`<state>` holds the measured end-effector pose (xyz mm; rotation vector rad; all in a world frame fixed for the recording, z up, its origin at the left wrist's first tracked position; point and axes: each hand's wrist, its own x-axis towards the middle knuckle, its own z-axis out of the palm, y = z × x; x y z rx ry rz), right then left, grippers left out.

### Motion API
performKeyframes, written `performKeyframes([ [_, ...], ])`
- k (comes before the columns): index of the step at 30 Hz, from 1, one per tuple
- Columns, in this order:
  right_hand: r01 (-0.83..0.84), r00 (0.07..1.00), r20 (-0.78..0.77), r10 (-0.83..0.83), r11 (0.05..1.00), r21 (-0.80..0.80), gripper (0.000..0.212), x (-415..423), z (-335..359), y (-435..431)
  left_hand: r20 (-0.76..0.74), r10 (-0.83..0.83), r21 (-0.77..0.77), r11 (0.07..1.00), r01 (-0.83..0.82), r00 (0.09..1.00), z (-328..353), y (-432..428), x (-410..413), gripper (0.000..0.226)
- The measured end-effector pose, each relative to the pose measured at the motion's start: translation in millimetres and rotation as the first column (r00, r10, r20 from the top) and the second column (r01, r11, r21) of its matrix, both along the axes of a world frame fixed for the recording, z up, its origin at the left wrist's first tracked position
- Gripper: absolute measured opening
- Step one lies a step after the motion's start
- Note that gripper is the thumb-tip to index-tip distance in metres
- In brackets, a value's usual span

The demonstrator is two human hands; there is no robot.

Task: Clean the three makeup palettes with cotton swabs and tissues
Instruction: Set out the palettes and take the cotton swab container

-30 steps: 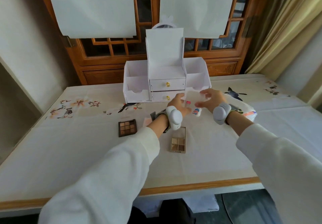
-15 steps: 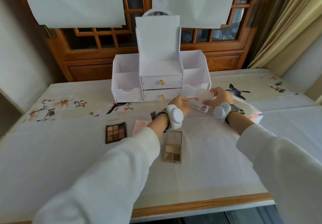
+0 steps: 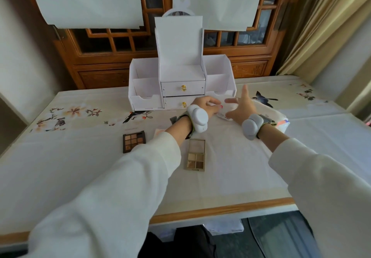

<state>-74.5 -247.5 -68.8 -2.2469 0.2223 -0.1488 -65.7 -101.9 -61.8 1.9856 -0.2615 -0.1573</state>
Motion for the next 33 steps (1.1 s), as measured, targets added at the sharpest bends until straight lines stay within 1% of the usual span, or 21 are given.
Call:
performKeyframes([
  [3, -0.109, 0.994, -0.006, 0.109, 0.994, -0.027, 0.118, -14.1, -2.9, 16.7, -0.051, -0.018, -0.034, 0.999, 0.016, 0.999, 6.7, 2.9, -13.7, 0.027],
  [7, -0.216, 0.976, -0.017, 0.216, 0.976, -0.022, 0.119, -38.6, -4.8, 37.1, -0.074, -0.050, -0.022, 0.999, 0.049, 0.996, 15.7, 10.3, -38.6, 0.029],
  [12, -0.255, 0.966, 0.031, 0.255, 0.967, -0.011, 0.112, -55.8, -3.0, 44.7, -0.063, -0.054, 0.006, 0.999, 0.054, 0.997, 22.2, 19.9, -53.9, 0.023],
  [14, -0.250, 0.967, 0.050, 0.248, 0.967, 0.039, 0.101, -59.1, -3.4, 45.1, -0.063, -0.014, -0.010, 1.000, 0.014, 0.998, 23.1, 22.2, -56.8, 0.021],
  [15, -0.253, 0.967, 0.045, 0.251, 0.965, 0.061, 0.092, -61.5, -2.9, 44.6, -0.064, 0.014, -0.020, 1.000, -0.016, 0.998, 23.2, 24.0, -58.1, 0.019],
  [17, -0.266, 0.964, 0.027, 0.264, 0.962, 0.067, 0.061, -64.6, -2.0, 42.6, -0.058, 0.059, -0.032, 0.998, -0.061, 0.997, 21.9, 28.2, -59.2, 0.011],
  [19, -0.290, 0.956, 0.059, 0.287, 0.956, 0.043, 0.027, -66.2, -3.0, 43.7, -0.054, 0.071, -0.034, 0.997, -0.073, 0.996, 18.8, 34.0, -60.7, 0.007],
  [20, -0.296, 0.954, 0.076, 0.292, 0.954, 0.050, 0.021, -66.4, -3.9, 44.0, -0.051, 0.069, -0.036, 0.997, -0.071, 0.996, 17.7, 34.7, -61.2, 0.009],
  [22, -0.302, 0.953, 0.057, 0.297, 0.948, 0.101, 0.024, -67.6, -9.4, 48.2, -0.044, 0.082, -0.052, 0.995, -0.084, 0.996, 14.1, 39.2, -64.9, 0.014],
  [24, -0.299, 0.954, 0.013, 0.300, 0.946, 0.127, 0.027, -66.9, -14.3, 49.7, -0.064, 0.091, -0.052, 0.994, -0.094, 0.994, 11.3, 41.5, -67.1, 0.009],
  [25, -0.293, 0.955, -0.005, 0.295, 0.949, 0.113, 0.027, -65.1, -17.1, 50.6, -0.084, 0.088, -0.038, 0.995, -0.091, 0.993, 9.2, 42.9, -67.7, 0.006],
  [26, -0.276, 0.960, -0.024, 0.278, 0.959, 0.059, 0.026, -61.8, -20.0, 51.9, -0.094, 0.084, 0.000, 0.996, -0.085, 0.992, 4.9, 45.2, -67.1, 0.006],
  [27, -0.242, 0.970, -0.043, 0.240, 0.970, -0.030, 0.026, -57.6, -22.7, 51.1, -0.095, 0.088, 0.064, 0.995, -0.082, 0.992, 0.8, 45.5, -65.7, 0.009],
  [28, -0.198, 0.979, -0.071, 0.191, 0.973, -0.118, 0.025, -52.7, -26.4, 51.1, -0.078, 0.086, 0.188, 0.980, -0.070, 0.993, -5.4, 47.5, -63.5, 0.007],
  [29, -0.156, 0.984, -0.108, 0.139, 0.972, -0.178, 0.024, -48.4, -30.1, 51.3, -0.056, 0.070, 0.324, 0.945, -0.049, 0.996, -10.6, 50.2, -64.3, 0.011],
  [30, -0.131, 0.983, -0.153, 0.098, 0.967, -0.218, 0.023, -44.5, -33.5, 52.9, -0.055, 0.050, 0.428, 0.904, -0.021, 0.997, -16.8, 53.2, -64.9, 0.028],
  [31, -0.117, 0.977, -0.201, 0.064, 0.958, -0.262, 0.023, -41.2, -37.6, 54.1, -0.076, 0.026, 0.487, 0.873, 0.014, 0.997, -23.9, 57.2, -65.9, 0.044],
  [32, -0.110, 0.969, -0.245, 0.032, 0.944, -0.310, 0.024, -39.3, -40.7, 54.6, -0.113, 0.004, 0.499, 0.865, 0.053, 0.994, -30.1, 60.2, -68.3, 0.054],
  [33, -0.104, 0.962, -0.272, 0.004, 0.929, -0.355, 0.027, -38.1, -43.6, 56.0, -0.137, -0.009, 0.509, 0.857, 0.078, 0.991, -36.7, 63.9, -70.7, 0.057],
])
